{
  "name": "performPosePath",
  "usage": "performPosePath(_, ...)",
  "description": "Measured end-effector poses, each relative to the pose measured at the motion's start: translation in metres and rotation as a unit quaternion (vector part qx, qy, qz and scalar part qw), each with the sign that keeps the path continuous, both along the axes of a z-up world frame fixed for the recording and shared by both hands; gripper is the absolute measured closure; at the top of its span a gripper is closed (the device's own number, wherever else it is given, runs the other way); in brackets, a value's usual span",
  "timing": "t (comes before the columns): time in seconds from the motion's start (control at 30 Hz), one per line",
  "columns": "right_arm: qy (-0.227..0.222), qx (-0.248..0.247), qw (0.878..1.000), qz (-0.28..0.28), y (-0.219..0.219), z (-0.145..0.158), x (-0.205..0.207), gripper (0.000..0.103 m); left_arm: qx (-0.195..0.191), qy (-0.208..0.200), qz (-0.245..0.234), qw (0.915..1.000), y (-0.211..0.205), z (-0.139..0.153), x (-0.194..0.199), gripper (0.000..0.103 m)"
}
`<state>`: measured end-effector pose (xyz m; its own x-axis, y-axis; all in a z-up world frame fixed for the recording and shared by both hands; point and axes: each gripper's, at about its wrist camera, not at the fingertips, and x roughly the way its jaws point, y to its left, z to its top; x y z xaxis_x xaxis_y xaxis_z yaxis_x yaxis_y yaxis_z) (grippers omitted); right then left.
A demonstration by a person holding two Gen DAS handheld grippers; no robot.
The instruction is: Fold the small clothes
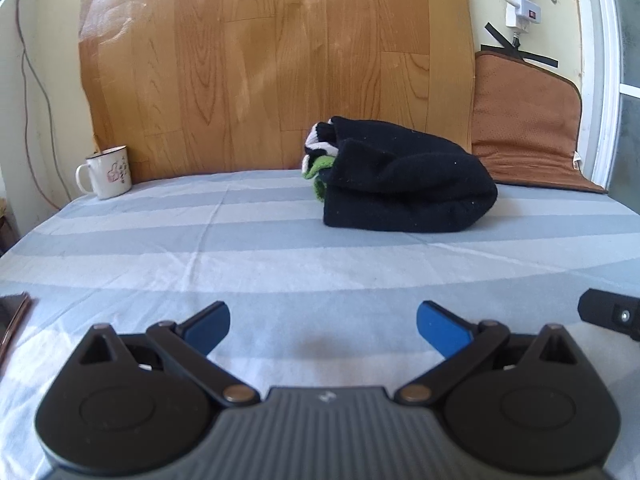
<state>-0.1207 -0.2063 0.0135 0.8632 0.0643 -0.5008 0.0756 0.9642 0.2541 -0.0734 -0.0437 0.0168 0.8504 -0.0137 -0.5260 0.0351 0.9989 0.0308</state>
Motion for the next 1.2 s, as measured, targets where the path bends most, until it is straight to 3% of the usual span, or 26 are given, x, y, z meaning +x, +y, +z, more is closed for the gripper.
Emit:
performPosePath(0.1, 0.004, -0.02, 1.0, 0.006, 0.01, 0.006, -0.009, 0.009, -0.021, 0.007, 0.001, 0.9998, 0.007, 0.006, -0.017, 0.0)
performPosePath(0.43, 0.032, -0.069, 0.996, 0.048, 0.041, 0.014, -0.053, 0.007, -0.017, 0.008, 0.006, 0.9998, 0.015, 0.022, -0.075, 0.0)
performPosePath(0.8, 0.057, -0.065, 0.995, 0.059, 0.051, 0.014, -0.079, 0.007, 0.002, 0.041, 0.005, 0.9992, 0.009, 0.018, -0.098, 0.0)
performPosePath(1.2, 0.03, -0.081, 0.995, 0.054, 0.056, 0.031, -0.091, 0.007, 0.004, 0.008, 0.025, 0.9997, 0.011, 0.035, -0.115, 0.0)
